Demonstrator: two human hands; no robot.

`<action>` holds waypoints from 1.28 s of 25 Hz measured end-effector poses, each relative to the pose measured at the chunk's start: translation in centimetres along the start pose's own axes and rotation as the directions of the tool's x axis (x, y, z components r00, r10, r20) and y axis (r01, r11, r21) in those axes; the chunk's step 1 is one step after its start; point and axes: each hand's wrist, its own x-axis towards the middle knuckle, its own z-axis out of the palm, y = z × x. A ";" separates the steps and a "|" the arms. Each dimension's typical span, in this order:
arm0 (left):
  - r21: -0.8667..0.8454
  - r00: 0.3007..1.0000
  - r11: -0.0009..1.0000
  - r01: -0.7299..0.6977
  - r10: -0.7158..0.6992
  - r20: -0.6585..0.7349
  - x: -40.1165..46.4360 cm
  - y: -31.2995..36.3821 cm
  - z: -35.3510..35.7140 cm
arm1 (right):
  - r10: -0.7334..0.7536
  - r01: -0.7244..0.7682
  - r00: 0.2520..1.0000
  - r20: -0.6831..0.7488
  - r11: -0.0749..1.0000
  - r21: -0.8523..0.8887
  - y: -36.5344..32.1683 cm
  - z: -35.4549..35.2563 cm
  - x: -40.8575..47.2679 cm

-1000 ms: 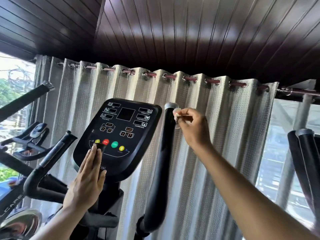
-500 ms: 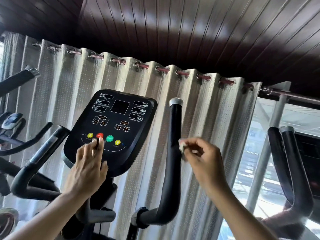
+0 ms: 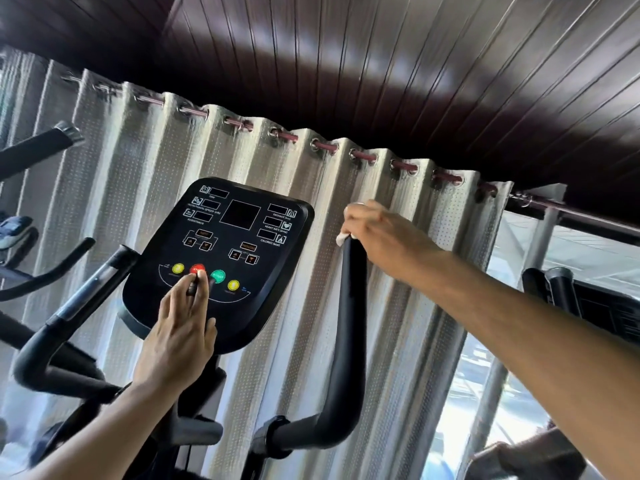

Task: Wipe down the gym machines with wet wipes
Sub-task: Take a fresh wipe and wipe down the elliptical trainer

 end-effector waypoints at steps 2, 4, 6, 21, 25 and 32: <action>-0.017 0.999 0.999 -0.044 0.045 0.021 -0.4 -0.5 0.2 | -0.037 0.035 0.998 0.053 0.999 0.035 -3.0 -0.6 -3.7; -0.027 0.997 0.997 -0.074 0.075 0.036 -0.6 -1.0 0.5 | -0.118 0.117 0.987 0.109 0.993 0.017 -6.1 -1.3 -7.5; -0.055 0.998 0.997 -0.051 0.052 0.034 -0.8 -1.2 0.8 | -0.182 0.186 0.976 0.122 0.982 -0.029 -6.1 -1.4 -8.3; -0.063 0.997 0.998 0.019 -0.014 0.074 -0.8 -0.9 0.2 | -0.138 0.148 0.954 0.267 0.989 -0.016 -8.0 -2.9 -5.2; -0.057 0.996 0.998 0.012 -0.007 0.087 -0.8 -0.8 0.1 | -0.208 0.214 0.964 0.166 0.977 -0.015 -8.3 -2.7 -9.0; -0.015 0.997 1.000 -0.001 0.002 0.074 -0.8 -0.7 0.1 | 0.112 -0.113 0.993 0.040 0.993 0.022 -3.1 -0.9 -2.6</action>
